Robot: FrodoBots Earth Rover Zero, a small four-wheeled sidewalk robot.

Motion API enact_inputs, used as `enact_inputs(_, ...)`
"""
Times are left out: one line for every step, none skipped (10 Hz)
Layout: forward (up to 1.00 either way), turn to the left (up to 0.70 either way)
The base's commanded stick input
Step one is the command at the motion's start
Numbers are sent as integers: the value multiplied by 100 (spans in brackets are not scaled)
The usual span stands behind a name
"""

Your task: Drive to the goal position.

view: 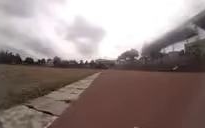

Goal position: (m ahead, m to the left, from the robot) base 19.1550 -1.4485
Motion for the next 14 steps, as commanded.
enact_inputs(100, 0)
enact_inputs(100, 0)
enact_inputs(100, 0)
enact_inputs(100, 0)
enact_inputs(100, -8)
enact_inputs(100, -20)
enact_inputs(100, -31)
enact_inputs(100, 0)
enact_inputs(100, 0)
enact_inputs(100, 0)
enact_inputs(100, 0)
enact_inputs(100, 0)
enact_inputs(100, 0)
enact_inputs(100, 0)
